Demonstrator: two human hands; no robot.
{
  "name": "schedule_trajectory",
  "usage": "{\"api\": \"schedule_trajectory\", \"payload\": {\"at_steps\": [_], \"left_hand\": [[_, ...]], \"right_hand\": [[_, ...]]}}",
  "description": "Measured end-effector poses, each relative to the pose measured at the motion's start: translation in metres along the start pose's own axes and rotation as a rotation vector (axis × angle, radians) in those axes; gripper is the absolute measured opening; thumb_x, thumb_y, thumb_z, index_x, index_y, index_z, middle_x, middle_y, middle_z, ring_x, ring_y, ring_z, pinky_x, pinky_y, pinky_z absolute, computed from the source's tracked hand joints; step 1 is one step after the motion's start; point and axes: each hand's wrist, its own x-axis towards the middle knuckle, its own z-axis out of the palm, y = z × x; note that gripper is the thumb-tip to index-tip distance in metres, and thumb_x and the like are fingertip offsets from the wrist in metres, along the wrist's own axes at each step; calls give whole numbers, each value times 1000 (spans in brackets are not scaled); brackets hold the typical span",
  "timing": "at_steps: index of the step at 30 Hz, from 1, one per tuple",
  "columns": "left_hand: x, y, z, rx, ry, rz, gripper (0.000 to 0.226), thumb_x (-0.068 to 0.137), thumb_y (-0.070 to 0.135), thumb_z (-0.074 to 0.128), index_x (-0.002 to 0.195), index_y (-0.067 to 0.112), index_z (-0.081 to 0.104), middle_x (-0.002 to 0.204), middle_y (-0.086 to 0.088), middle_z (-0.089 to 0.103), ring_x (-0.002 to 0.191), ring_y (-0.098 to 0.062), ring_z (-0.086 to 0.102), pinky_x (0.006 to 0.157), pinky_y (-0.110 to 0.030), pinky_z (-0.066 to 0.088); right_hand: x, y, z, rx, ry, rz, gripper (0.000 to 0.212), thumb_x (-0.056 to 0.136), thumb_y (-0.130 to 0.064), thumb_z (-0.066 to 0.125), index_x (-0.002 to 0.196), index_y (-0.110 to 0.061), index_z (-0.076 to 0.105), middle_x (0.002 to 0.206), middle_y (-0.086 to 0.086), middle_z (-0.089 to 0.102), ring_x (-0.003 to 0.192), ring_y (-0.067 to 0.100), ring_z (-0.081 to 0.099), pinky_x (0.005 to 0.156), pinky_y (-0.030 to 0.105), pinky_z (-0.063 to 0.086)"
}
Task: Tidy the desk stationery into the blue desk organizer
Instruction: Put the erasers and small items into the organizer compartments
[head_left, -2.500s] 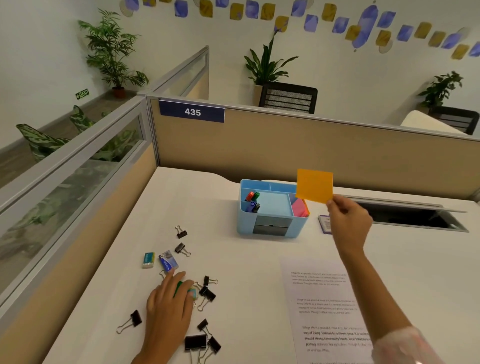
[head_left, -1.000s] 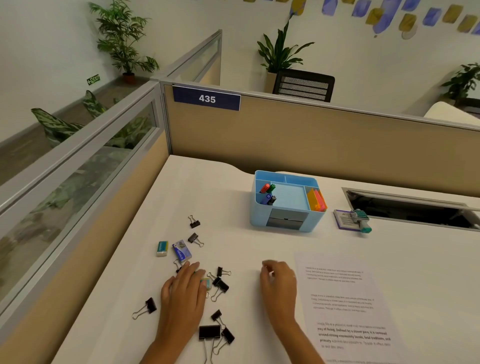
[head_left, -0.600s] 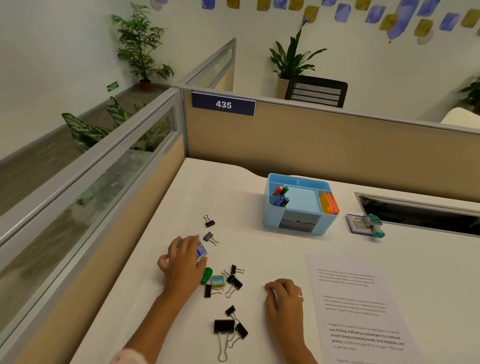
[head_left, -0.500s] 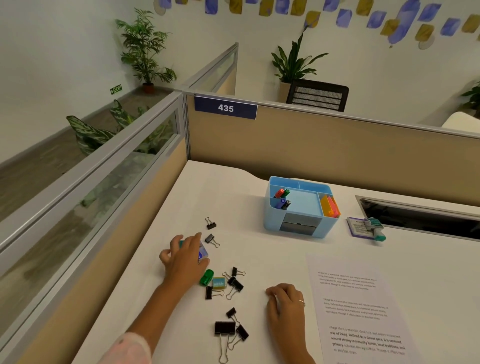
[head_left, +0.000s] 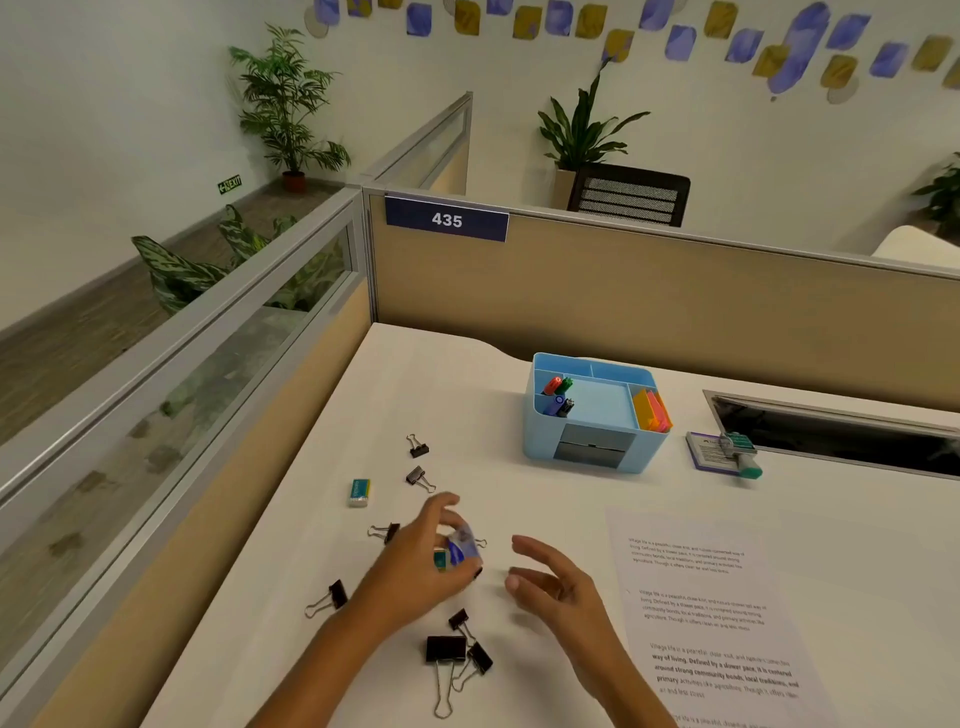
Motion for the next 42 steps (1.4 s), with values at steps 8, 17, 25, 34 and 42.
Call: {"api": "schedule_trajectory", "payload": {"at_steps": [8,17,25,34,42], "left_hand": [[-30,13,15,-223,-100,-81,88,61,59,76,132,48,26,115,16,63,103,2,61,84,-23,54],[-32,8,20,-386,-37,-61,81,63,56,77,128,52,30,122,16,61,99,-9,67,78,-25,56],[-34,-23,16,196,246,52,36,93,46,40,126,35,46,124,12,59,116,-7,56,94,-31,49],[-34,-53,14,605,316,-30,82,89,63,-1,131,18,53,139,2,48,135,-18,31,104,-43,29],[-29,-48,18,588,298,-80,92,81,71,-8,131,21,52,141,4,44,134,8,22,106,-39,25]], "right_hand": [[-11,-7,2,120,-187,-8,39,75,-30,78,113,-24,69,117,0,69,110,18,63,89,27,52],[-10,-14,-1,126,-177,-13,35,68,-33,81,98,-16,72,100,7,73,96,24,67,82,30,54],[24,-54,-33,-67,178,-178,13,79,-21,73,92,-25,74,94,7,69,88,23,65,80,35,55],[118,-98,-99,-434,689,-359,28,85,-32,66,106,-14,68,106,8,65,86,11,58,51,2,41],[178,-81,-110,-879,753,-176,42,85,-48,60,113,-18,67,120,9,62,110,27,49,78,29,43]]}}
